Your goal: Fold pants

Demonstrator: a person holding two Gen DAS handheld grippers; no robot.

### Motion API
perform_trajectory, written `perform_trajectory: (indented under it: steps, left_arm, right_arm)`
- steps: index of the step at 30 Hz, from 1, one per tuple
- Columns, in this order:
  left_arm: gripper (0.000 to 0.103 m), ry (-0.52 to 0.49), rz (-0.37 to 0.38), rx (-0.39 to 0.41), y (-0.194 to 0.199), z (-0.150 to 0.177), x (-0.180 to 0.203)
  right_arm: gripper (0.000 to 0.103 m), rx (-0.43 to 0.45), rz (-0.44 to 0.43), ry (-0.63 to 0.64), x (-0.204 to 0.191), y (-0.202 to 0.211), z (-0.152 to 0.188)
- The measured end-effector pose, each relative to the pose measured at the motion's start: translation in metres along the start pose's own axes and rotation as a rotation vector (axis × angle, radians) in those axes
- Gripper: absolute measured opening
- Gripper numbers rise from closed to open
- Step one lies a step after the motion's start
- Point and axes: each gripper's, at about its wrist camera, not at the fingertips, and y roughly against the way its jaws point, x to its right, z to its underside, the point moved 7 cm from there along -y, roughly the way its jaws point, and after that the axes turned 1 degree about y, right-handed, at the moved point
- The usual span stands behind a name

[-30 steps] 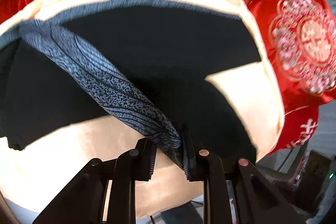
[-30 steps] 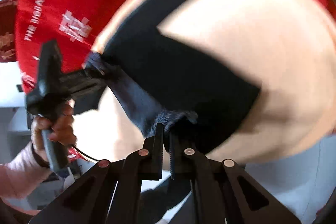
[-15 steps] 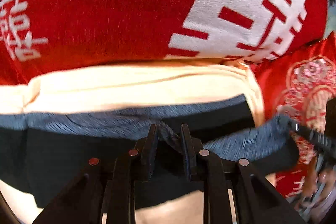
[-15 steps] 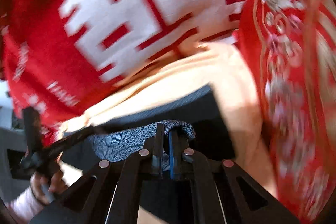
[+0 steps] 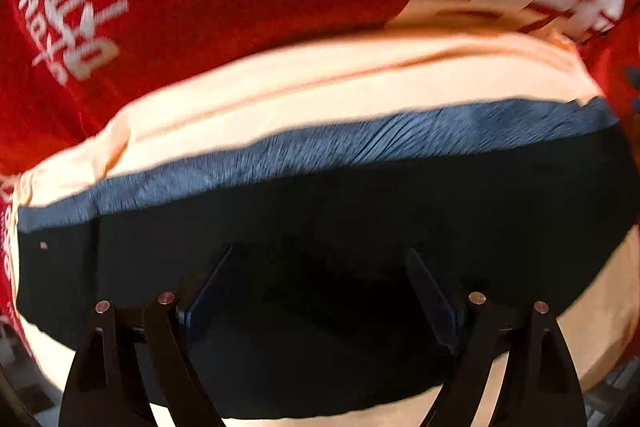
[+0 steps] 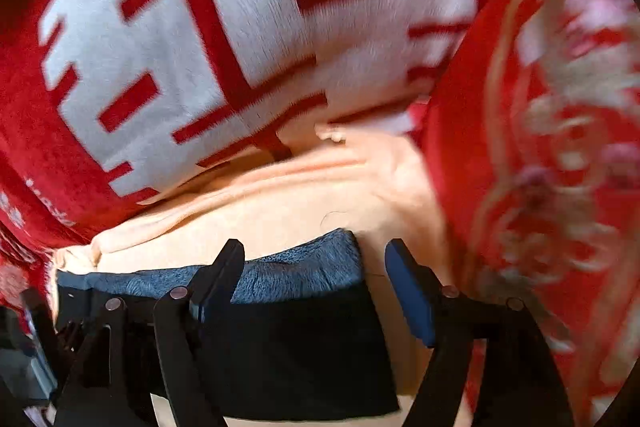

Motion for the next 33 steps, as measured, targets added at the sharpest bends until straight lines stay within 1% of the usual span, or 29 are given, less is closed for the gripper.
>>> perform_trajectory:
  steps: [1, 2, 3, 6, 7, 8, 9, 10, 12, 13, 14, 15, 17, 18, 20, 22, 24, 26, 28, 29, 30, 31, 32, 33]
  left_arm:
    - [0.086, 0.010, -0.001, -0.004, -0.003, 0.002, 0.000]
    - [0.086, 0.021, -0.003, -0.003, -0.005, 0.004, -0.001]
    - [0.086, 0.027, -0.008, 0.003, -0.006, 0.004, -0.001]
    - [0.088, 0.030, -0.022, 0.004, -0.008, 0.002, 0.000]
    - [0.088, 0.029, -0.024, 0.002, -0.009, 0.000, 0.000]
    - [0.088, 0.027, -0.026, 0.002, -0.010, -0.002, 0.000]
    - [0.088, 0.025, -0.029, 0.003, -0.012, -0.006, 0.006]
    - [0.088, 0.024, -0.034, 0.003, -0.013, -0.008, 0.006]
    - [0.088, 0.031, -0.039, -0.003, -0.013, -0.010, 0.007]
    - [0.088, 0.034, -0.043, -0.008, -0.012, -0.010, 0.007]
    - [0.088, 0.039, -0.049, -0.015, -0.011, -0.011, 0.007]
    - [0.088, 0.044, -0.049, -0.017, -0.008, -0.015, 0.007]
    - [0.088, 0.058, -0.037, 0.008, 0.000, -0.023, 0.009]
    - [0.088, 0.061, -0.029, 0.024, 0.005, -0.029, 0.012]
    - [0.088, 0.059, -0.004, 0.047, 0.010, -0.041, 0.021]
    - [0.088, 0.035, 0.009, 0.061, 0.010, -0.054, 0.037]
    - [0.088, 0.006, -0.004, 0.069, 0.005, -0.062, 0.051]
    - [0.088, 0.001, -0.015, 0.064, -0.002, -0.068, 0.061]
    - [0.088, 0.020, -0.013, 0.058, -0.010, -0.072, 0.064]
    - [0.088, 0.026, -0.021, 0.060, -0.014, -0.073, 0.065]
    - [0.088, 0.028, -0.035, 0.063, -0.017, -0.075, 0.064]
    - [0.088, 0.030, -0.047, 0.059, -0.019, -0.075, 0.061]
    - [0.088, 0.038, -0.054, 0.054, -0.024, -0.078, 0.066]
    - [0.088, 0.051, -0.049, 0.061, -0.023, -0.080, 0.064]
  right_arm:
    - [0.055, -0.018, -0.007, 0.009, -0.002, 0.000, 0.007]
    - [0.030, -0.050, -0.013, 0.021, -0.004, -0.003, 0.018]
    - [0.024, -0.093, 0.001, 0.038, -0.005, -0.011, 0.031]
    - [0.023, -0.184, 0.049, 0.076, -0.003, -0.048, 0.048]
    - [0.023, -0.190, 0.056, 0.072, -0.001, -0.058, 0.047]
    - [0.020, -0.142, 0.052, 0.052, 0.001, -0.063, 0.036]
    - [0.020, -0.108, 0.041, 0.033, 0.001, -0.060, 0.028]
    - [0.023, -0.063, 0.031, 0.005, 0.001, -0.051, 0.019]
    - [0.026, -0.019, 0.001, -0.049, 0.004, -0.033, 0.014]
    - [0.030, -0.017, -0.008, -0.073, 0.006, -0.025, 0.019]
    - [0.034, -0.033, -0.017, -0.097, 0.010, -0.014, 0.032]
    - [0.036, -0.044, -0.023, -0.106, 0.012, -0.009, 0.044]
    - [0.042, -0.070, -0.017, -0.128, 0.017, -0.003, 0.072]
    - [0.042, -0.087, -0.003, -0.140, 0.021, -0.003, 0.088]
    - [0.042, -0.074, 0.029, -0.152, 0.024, -0.002, 0.097]
    - [0.042, -0.021, 0.070, -0.130, 0.022, -0.001, 0.085]
    - [0.042, 0.037, 0.089, -0.065, 0.012, -0.006, 0.052]
    - [0.042, 0.056, 0.118, -0.015, 0.015, -0.016, 0.032]
    - [0.042, 0.019, 0.149, -0.015, 0.022, -0.040, 0.016]
    - [0.042, -0.024, 0.136, -0.044, 0.026, -0.055, 0.014]
    - [0.040, -0.081, 0.085, -0.091, 0.030, -0.072, 0.013]
    - [0.024, -0.090, 0.029, -0.122, 0.030, -0.076, 0.011]
    - [0.021, -0.075, 0.027, -0.096, 0.025, -0.071, 0.006]
    - [0.020, -0.047, 0.044, -0.032, 0.018, -0.066, 0.001]
